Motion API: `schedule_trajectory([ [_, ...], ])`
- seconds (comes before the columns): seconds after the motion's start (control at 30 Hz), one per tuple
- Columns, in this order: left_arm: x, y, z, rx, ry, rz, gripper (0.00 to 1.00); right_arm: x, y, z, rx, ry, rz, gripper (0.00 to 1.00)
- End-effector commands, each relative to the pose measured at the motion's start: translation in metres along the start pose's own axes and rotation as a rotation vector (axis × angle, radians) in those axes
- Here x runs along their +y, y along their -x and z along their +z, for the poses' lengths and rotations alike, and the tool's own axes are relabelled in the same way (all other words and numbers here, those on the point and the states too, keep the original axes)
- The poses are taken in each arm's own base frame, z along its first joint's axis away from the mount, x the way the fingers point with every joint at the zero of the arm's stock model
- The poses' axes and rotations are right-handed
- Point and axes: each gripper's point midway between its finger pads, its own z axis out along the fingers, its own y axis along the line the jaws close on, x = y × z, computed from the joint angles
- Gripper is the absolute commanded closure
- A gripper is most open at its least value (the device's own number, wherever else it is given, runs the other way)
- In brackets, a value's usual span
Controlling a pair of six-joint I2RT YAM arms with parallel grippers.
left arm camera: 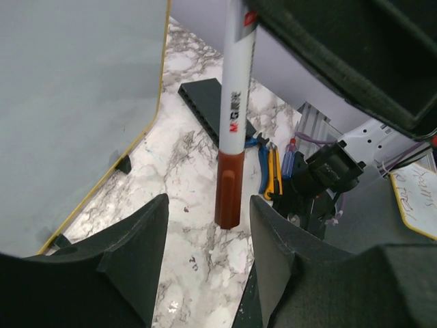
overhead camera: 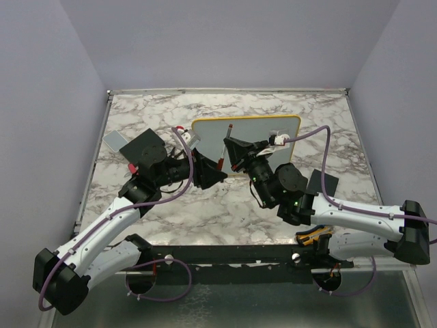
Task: Write a sentence on the whiteboard
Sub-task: Pick up the whiteboard marker at the center of the board.
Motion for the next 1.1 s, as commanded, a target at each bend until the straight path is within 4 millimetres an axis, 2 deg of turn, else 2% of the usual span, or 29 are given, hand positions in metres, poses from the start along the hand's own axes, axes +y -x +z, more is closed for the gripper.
schedule_trajectory([
  [0.0,-0.016,0.017,0.006,-0.036,-0.074,0.036,0.52,-0.003,-0.003,0.003,0.004,-0.021,0.005,1.0],
  [0.07,-0.015,0.018,0.006,-0.041,-0.073,0.04,0.56,-0.002,-0.006,0.002,0.01,-0.013,0.004,1.0],
  [0.1,-0.015,0.018,0.006,-0.045,-0.072,0.043,0.62,-0.002,-0.007,0.002,0.012,-0.01,0.005,1.0],
  [0.23,-0.015,0.018,0.007,-0.046,-0.077,0.055,1.0,-0.003,-0.012,0.002,0.038,-0.019,-0.014,1.0],
  [0.27,-0.014,0.018,0.006,-0.047,-0.074,0.067,1.0,-0.004,-0.014,0.002,0.055,-0.03,-0.03,1.0],
  [0.3,-0.013,0.017,0.006,-0.044,-0.067,0.073,1.0,-0.007,-0.016,0.002,0.077,-0.047,-0.046,0.95],
  [0.4,-0.002,0.01,0.003,-0.004,-0.015,0.139,1.0,-0.02,-0.017,-0.003,0.123,-0.096,-0.086,0.46],
  [0.43,0.005,0.005,0.001,0.026,0.016,0.162,1.0,-0.024,-0.014,-0.006,0.132,-0.1,-0.091,0.35],
  [0.53,0.02,-0.014,-0.003,0.126,0.069,0.215,1.0,-0.036,0.0,-0.018,0.176,-0.079,-0.113,0.19],
  [0.63,0.019,-0.029,-0.005,0.206,0.047,0.252,1.0,-0.039,0.013,-0.031,0.264,-0.023,-0.164,0.17],
  [0.83,-0.004,-0.051,0.0,0.278,-0.057,0.322,1.0,-0.036,0.039,-0.064,0.451,0.079,-0.224,0.16],
  [1.07,-0.031,-0.07,0.004,0.339,-0.146,0.369,1.0,-0.035,0.029,-0.1,0.731,0.119,-0.228,0.16],
])
